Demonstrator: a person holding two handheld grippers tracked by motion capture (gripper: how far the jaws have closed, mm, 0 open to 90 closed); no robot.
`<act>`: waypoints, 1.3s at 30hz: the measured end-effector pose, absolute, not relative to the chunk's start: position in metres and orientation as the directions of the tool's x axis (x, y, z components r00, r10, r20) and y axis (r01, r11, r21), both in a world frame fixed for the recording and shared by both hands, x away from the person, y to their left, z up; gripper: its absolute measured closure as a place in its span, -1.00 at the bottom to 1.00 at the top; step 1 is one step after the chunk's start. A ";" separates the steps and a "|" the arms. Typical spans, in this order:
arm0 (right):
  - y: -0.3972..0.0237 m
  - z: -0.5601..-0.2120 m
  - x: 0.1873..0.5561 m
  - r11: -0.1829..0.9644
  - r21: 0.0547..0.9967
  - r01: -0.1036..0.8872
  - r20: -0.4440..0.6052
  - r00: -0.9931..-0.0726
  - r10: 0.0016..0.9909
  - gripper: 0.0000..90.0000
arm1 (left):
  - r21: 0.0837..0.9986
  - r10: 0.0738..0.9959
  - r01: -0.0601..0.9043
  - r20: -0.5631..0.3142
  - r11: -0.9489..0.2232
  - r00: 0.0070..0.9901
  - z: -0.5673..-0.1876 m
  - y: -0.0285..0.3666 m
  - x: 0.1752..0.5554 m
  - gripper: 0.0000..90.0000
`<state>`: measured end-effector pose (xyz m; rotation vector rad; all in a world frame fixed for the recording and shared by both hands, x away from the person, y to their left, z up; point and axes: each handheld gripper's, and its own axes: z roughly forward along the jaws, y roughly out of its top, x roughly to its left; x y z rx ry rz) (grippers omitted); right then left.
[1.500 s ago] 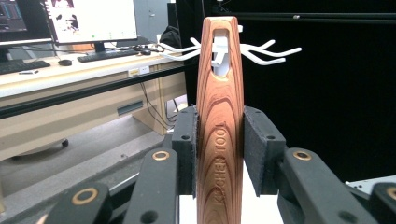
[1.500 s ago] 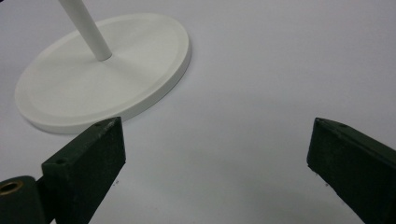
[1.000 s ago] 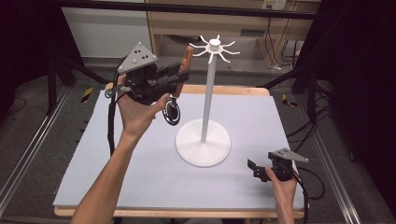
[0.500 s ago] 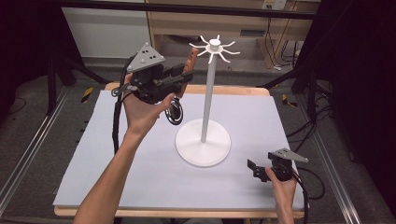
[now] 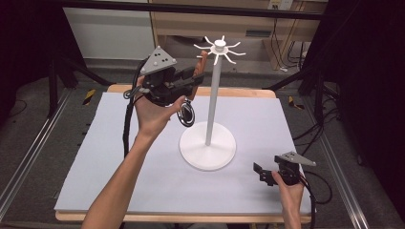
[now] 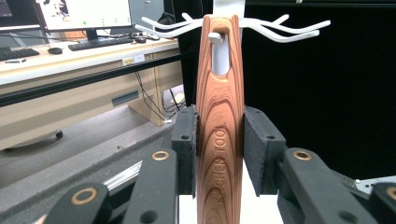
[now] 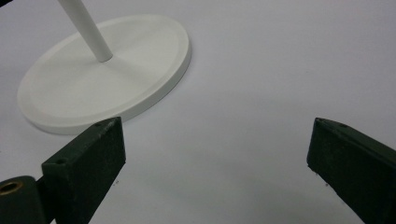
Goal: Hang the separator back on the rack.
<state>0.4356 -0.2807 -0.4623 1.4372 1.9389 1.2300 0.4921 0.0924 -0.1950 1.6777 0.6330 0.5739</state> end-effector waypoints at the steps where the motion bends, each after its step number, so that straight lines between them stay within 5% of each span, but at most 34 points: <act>1: -0.281 -0.462 0.436 0.068 0.842 0.535 0.161 -0.370 0.915 -0.89 | 0.983 0.683 0.100 0.035 -0.157 0.729 -0.196 0.092 0.492 0.50; 23: -0.280 -0.462 0.436 0.073 0.840 0.537 0.158 -0.372 0.915 -0.89 | 0.984 0.682 0.080 0.049 -0.157 0.729 -0.203 0.093 0.495 0.48; 39: -0.280 -0.465 0.437 0.072 0.835 0.545 0.159 -0.365 0.917 -0.89 | 0.983 0.692 0.086 0.052 -0.163 0.720 -0.220 0.128 0.478 0.17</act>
